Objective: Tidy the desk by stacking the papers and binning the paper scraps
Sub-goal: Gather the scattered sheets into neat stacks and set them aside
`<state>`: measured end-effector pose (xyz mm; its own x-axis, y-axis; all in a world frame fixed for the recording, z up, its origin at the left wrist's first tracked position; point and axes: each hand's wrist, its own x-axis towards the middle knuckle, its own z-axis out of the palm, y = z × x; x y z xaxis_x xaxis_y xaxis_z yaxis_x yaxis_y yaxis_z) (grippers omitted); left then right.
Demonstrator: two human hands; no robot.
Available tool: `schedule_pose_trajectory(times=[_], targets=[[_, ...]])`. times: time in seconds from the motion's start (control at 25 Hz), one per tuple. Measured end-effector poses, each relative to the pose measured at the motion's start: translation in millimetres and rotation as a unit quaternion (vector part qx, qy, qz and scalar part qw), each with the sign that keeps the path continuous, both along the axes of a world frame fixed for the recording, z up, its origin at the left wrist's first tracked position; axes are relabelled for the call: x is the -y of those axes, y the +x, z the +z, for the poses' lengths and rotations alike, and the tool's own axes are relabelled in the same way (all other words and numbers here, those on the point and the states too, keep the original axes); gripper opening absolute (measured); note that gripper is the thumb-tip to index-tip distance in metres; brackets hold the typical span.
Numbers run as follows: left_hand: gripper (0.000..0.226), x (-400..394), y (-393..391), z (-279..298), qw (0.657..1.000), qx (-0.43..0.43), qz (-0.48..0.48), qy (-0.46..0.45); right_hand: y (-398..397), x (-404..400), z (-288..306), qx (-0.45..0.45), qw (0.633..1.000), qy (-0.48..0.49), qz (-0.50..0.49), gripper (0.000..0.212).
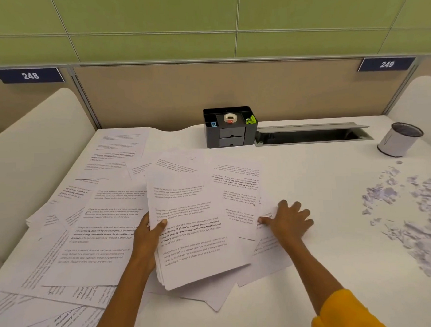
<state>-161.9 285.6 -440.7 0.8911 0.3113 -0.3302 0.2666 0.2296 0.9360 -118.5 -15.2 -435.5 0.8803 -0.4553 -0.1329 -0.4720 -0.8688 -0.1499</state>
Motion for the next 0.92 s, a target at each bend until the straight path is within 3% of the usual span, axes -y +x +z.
schedule_pose_trajectory(times=[0.08, 0.24, 0.56, 0.68, 0.92], targets=[[0.044, 1.1, 2.2, 0.0, 1.000, 0.000, 0.005, -0.011, 1.7, 10.4, 5.2, -0.033, 0.998, 0.045, -0.030, 0.078], [0.045, 10.9, 6.1, 4.6, 1.000, 0.002, -0.011, -0.017, 11.0, 17.9, 8.6, -0.029, 0.980, 0.186, -0.069, 0.079], [0.043, 21.9, 10.4, 9.9, 0.999, 0.001, -0.026, -0.023, 16.5, 22.7, 2.5, -0.042, 0.971, 0.212, -0.101, 0.063], [0.044, 25.4, 11.0, 10.2, 0.999, 0.004, -0.026, -0.027, 14.9, 19.4, 3.8, -0.012, 0.983, 0.167, -0.073, 0.067], [0.042, 30.9, 6.2, 8.6, 0.999, 0.004, -0.024, -0.038, 18.0, 26.6, 12.0, -0.027, 0.970, 0.224, -0.089, 0.073]])
